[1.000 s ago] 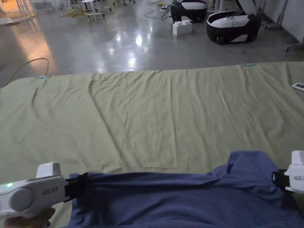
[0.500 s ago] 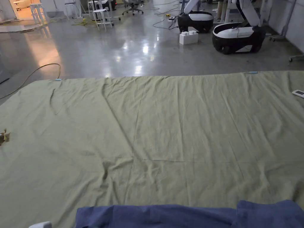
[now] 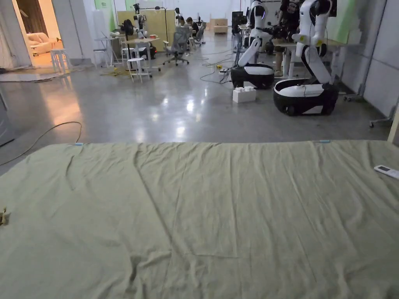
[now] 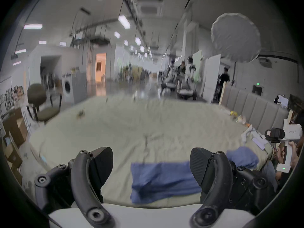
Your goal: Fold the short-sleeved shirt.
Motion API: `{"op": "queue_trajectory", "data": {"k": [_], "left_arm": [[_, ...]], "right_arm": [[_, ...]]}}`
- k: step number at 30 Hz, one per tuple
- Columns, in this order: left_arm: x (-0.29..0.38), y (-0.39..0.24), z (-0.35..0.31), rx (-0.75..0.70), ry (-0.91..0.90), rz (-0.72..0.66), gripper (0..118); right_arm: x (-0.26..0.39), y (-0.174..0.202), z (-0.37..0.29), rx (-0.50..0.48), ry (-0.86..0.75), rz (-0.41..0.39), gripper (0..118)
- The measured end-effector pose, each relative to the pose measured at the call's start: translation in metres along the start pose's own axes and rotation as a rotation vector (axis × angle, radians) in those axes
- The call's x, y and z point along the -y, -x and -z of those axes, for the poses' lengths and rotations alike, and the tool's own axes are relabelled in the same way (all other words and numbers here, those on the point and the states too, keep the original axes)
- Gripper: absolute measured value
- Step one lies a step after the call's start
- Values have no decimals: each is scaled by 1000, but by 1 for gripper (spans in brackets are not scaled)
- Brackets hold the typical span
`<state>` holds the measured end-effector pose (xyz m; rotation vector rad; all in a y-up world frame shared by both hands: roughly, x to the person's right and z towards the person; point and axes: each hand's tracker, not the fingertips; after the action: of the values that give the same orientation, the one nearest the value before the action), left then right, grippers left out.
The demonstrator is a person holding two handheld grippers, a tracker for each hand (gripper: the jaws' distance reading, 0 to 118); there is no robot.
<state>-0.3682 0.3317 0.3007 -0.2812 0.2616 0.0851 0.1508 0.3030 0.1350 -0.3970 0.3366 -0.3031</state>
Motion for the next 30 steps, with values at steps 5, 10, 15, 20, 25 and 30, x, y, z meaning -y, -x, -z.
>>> {"op": "queue_trajectory", "data": {"k": [5,10,15,20,25,30], "left_arm": [[-38,-50,-32,-49,-187,164,95],[-50,-81,-52,-13,-247,242,79],[-57,-91,-47,9,-189,243,7],[-58,-89,-49,84,-188,197,0],[-60,-82,-50,83,-178,167,0],[-61,-76,-48,81,-172,140,0]], "right_arm": [[-21,54,-34,34,-203,-164,70],[-26,90,-52,-22,-230,-298,60],[-28,105,-53,-69,-219,-354,11],[-23,108,-45,-65,-140,-344,0],[-23,108,-46,-69,-142,-309,0],[-26,111,-47,-47,-155,-332,0]]}}
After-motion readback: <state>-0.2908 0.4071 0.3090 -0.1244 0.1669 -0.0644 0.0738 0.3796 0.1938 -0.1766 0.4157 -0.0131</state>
